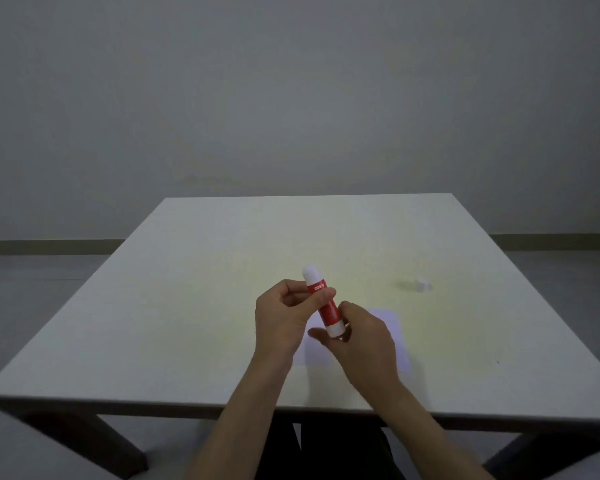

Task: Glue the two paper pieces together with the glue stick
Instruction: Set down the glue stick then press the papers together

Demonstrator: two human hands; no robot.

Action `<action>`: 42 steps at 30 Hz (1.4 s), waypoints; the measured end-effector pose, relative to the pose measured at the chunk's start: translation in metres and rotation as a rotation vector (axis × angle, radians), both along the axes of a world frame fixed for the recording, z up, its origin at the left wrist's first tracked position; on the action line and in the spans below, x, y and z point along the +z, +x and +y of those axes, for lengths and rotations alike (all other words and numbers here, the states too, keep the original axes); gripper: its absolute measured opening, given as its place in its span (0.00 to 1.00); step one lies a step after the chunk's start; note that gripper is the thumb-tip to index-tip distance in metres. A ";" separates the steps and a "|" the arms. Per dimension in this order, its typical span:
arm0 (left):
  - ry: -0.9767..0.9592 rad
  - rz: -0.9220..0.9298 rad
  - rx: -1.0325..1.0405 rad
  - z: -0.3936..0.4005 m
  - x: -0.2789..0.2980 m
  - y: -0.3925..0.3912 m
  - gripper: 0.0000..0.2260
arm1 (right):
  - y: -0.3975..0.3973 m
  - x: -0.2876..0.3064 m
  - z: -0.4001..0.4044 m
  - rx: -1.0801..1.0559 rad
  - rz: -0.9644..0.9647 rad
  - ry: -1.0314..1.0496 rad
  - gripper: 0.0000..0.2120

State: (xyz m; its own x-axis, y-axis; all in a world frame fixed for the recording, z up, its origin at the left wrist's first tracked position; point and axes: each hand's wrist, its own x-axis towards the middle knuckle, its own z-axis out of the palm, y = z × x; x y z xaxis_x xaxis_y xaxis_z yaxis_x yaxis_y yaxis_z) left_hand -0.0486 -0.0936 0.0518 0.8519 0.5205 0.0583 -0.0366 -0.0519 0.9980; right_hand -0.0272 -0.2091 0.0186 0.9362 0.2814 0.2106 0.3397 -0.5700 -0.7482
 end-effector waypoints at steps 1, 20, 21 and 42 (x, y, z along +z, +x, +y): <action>-0.015 0.007 -0.017 0.003 0.001 -0.001 0.07 | 0.006 0.003 -0.003 0.137 0.179 0.120 0.14; 0.211 0.034 0.226 0.072 0.000 0.045 0.09 | 0.023 0.005 -0.019 0.297 0.506 0.348 0.15; 0.263 0.075 0.270 0.082 -0.001 0.052 0.10 | 0.024 0.003 -0.024 0.255 0.492 0.354 0.14; 0.429 0.291 0.342 0.123 -0.046 0.080 0.11 | 0.002 -0.019 0.003 0.288 -0.004 -0.170 0.11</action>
